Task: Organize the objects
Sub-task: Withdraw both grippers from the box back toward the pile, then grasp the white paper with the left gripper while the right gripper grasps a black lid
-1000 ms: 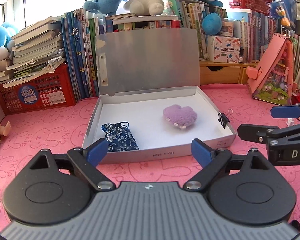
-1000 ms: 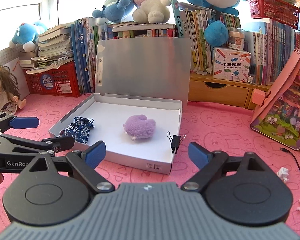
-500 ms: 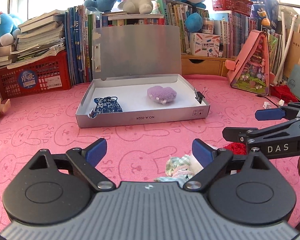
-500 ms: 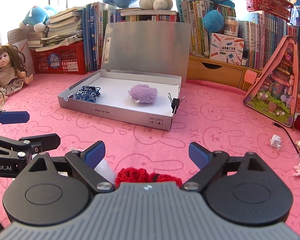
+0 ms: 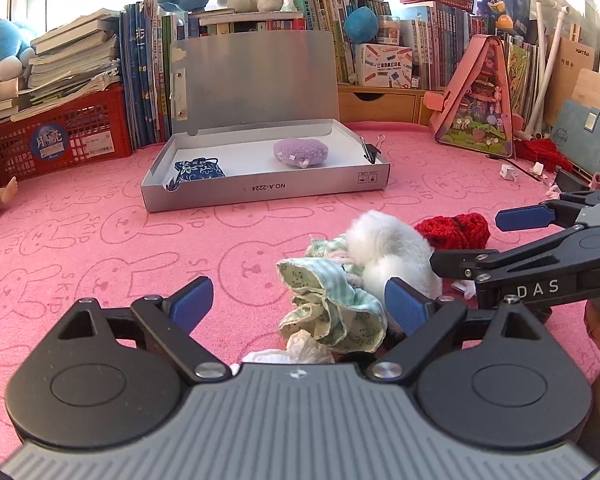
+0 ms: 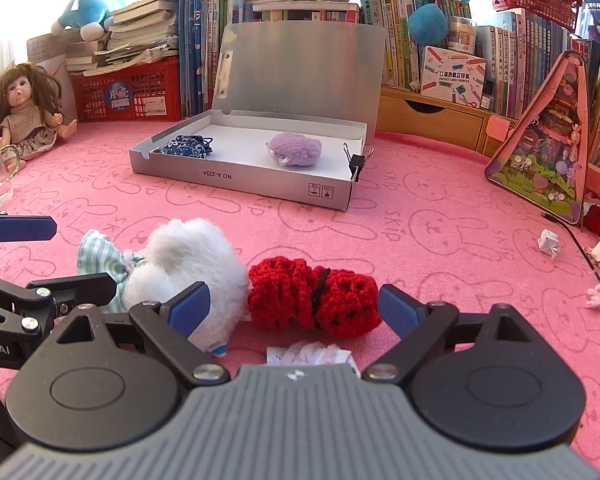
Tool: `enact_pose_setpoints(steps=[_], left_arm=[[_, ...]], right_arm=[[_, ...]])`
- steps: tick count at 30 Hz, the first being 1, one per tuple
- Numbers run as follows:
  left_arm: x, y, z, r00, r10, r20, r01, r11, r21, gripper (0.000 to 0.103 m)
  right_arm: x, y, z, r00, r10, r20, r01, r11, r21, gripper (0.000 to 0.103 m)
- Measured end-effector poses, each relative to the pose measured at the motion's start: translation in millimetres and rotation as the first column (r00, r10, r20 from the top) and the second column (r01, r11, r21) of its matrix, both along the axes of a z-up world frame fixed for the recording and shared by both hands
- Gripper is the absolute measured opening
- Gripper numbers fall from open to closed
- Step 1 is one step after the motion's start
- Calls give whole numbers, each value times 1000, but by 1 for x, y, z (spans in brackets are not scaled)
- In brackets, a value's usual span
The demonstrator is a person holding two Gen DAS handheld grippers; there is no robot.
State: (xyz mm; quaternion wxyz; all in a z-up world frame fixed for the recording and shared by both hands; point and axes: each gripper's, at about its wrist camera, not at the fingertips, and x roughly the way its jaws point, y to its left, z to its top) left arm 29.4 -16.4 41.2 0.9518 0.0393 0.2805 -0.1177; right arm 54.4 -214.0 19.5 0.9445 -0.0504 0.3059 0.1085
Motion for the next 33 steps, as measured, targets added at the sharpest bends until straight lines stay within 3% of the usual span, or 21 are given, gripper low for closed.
enact_pose_setpoints(steps=[14, 20, 25, 33], left_arm=[[-29, 3, -11, 999, -44, -33, 42, 998, -52, 95], [-41, 1, -13, 994, -100, -52, 95, 991, -90, 95], [-47, -7, -16, 988, -141, -58, 137, 988, -76, 93], [-47, -9, -21, 986, -146, -80, 140, 987, -76, 64]], right_arm=[[-29, -11, -16, 1000, 16, -16, -16, 1000, -11, 96], [-47, -20, -16, 997, 81, 4, -81, 997, -2, 96], [-54, -26, -19, 993, 114, -11, -114, 994, 5, 96], [-62, -41, -22, 997, 74, -9, -73, 995, 67, 88]])
